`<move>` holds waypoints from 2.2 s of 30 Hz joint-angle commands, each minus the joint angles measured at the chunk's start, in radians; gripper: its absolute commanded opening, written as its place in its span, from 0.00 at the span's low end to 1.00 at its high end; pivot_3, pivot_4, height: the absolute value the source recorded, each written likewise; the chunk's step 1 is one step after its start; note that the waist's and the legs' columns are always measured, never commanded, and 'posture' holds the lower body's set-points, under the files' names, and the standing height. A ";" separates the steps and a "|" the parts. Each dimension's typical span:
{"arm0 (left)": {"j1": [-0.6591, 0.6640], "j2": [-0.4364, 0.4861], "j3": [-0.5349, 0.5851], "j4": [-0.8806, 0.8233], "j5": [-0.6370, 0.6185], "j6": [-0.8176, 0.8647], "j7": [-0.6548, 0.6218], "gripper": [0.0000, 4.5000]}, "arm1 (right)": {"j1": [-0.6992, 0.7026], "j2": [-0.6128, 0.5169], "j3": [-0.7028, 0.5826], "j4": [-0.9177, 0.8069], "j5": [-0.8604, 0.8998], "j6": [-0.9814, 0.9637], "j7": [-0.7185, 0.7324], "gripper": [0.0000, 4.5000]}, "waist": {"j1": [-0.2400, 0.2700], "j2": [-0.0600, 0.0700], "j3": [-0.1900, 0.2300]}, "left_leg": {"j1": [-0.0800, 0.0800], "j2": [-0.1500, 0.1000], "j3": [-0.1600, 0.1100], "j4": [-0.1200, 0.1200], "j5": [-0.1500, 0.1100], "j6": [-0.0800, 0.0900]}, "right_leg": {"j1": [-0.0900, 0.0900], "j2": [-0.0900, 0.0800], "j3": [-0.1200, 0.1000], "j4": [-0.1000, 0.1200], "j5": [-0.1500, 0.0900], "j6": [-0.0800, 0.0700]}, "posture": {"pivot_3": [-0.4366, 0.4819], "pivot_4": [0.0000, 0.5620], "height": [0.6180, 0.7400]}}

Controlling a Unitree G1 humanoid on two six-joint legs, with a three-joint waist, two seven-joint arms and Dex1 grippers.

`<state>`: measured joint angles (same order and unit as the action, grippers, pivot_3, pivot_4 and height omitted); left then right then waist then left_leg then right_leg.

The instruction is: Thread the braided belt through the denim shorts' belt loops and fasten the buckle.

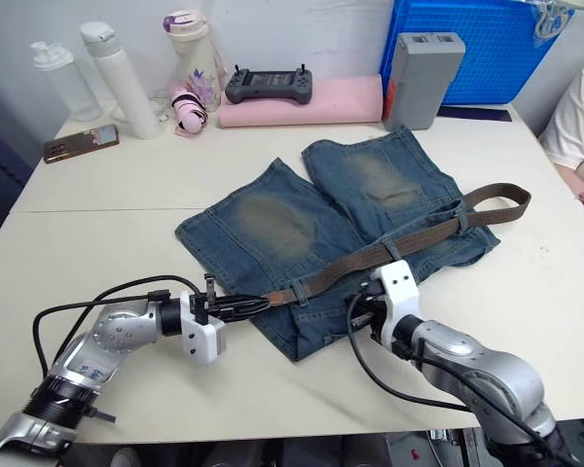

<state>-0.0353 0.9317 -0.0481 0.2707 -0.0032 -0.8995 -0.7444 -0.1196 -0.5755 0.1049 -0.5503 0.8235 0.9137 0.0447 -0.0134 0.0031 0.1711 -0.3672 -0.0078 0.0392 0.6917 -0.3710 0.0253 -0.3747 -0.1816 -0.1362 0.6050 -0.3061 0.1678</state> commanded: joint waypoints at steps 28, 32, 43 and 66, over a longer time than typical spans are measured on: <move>-0.038 0.260 0.015 -0.316 -0.646 0.592 -0.329 1.00 | -0.027 0.079 -0.079 -0.006 -0.073 0.164 0.139 0.77 | -0.014 -0.007 -0.003 | 0.012 0.005 0.010 -0.009 -0.003 -0.002 | 0.001 -0.003 -0.014 0.004 0.002 -0.009 | 0.48 0.27 0.79; -0.131 0.175 -0.026 -0.513 -0.770 0.882 -0.305 1.00 | -0.050 -0.012 -0.205 -0.067 0.048 0.200 0.244 1.00 | 0.009 -0.001 0.001 | 0.010 0.003 0.009 -0.008 -0.003 -0.001 | 0.002 -0.004 -0.011 0.000 0.002 -0.009 | 0.48 0.27 0.79; -0.451 -0.290 -0.379 -0.449 -0.515 1.099 -0.384 1.00 | 0.018 -0.264 -0.400 -0.098 0.021 0.000 0.540 1.00 | 0.036 0.000 0.003 | 0.008 -0.001 0.017 -0.008 -0.003 -0.001 | 0.002 0.000 -0.012 -0.006 0.002 -0.009 | 0.48 0.27 0.79; -0.444 -0.266 -0.307 -0.222 0.082 0.667 -0.177 0.22 | 0.094 -0.407 -0.294 0.004 -0.402 -0.230 0.591 1.00 | 0.034 0.000 0.003 | -0.002 0.002 0.001 0.007 -0.002 0.000 | 0.004 0.000 -0.022 -0.004 0.006 -0.010 | 0.48 0.27 0.79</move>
<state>-0.4875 0.6437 -0.4087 0.0201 0.0706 -0.2237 -0.9406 -0.0150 -0.9660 -0.1936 -0.5363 0.4621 0.7240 0.6219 0.0203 0.0026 0.1743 -0.3695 -0.0055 0.0403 0.6984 -0.3734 0.0249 -0.3713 -0.1806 -0.1581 0.6006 -0.3003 0.1573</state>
